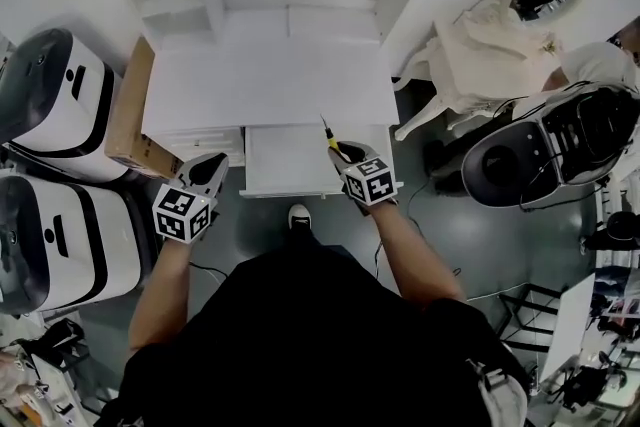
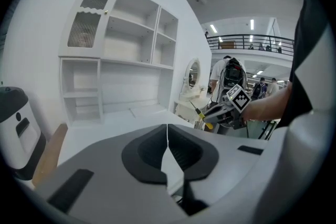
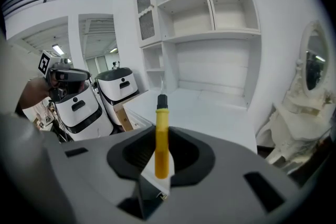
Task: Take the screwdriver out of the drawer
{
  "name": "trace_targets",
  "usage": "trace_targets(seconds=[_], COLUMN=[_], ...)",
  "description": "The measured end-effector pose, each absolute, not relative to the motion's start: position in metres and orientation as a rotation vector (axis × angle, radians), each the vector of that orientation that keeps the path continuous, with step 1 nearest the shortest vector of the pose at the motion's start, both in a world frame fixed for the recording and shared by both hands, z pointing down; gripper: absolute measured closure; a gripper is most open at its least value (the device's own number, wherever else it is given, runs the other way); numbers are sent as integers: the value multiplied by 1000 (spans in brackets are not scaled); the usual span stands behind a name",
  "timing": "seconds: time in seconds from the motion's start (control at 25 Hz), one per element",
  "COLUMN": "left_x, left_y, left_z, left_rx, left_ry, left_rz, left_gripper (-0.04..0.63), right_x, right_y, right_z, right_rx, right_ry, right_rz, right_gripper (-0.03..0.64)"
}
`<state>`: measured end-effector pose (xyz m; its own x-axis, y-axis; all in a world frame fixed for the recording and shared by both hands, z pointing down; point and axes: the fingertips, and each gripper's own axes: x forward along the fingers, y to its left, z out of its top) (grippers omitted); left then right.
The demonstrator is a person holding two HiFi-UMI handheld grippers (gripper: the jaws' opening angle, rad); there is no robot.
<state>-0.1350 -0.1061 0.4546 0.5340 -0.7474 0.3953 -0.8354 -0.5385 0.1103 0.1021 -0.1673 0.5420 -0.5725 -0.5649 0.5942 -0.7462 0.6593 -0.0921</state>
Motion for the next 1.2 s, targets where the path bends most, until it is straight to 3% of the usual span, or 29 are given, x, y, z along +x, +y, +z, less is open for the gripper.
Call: trace_targets(seconds=[1.2], left_x=[-93], left_y=[-94], left_z=[445], left_rx=[2565], left_ry=[-1267], left_rz=[438], left_gripper=[574], right_x=[138], right_y=[-133], right_z=[484], right_rx=[1101], right_ry=[-2423], right_rz=[313], right_gripper=[531])
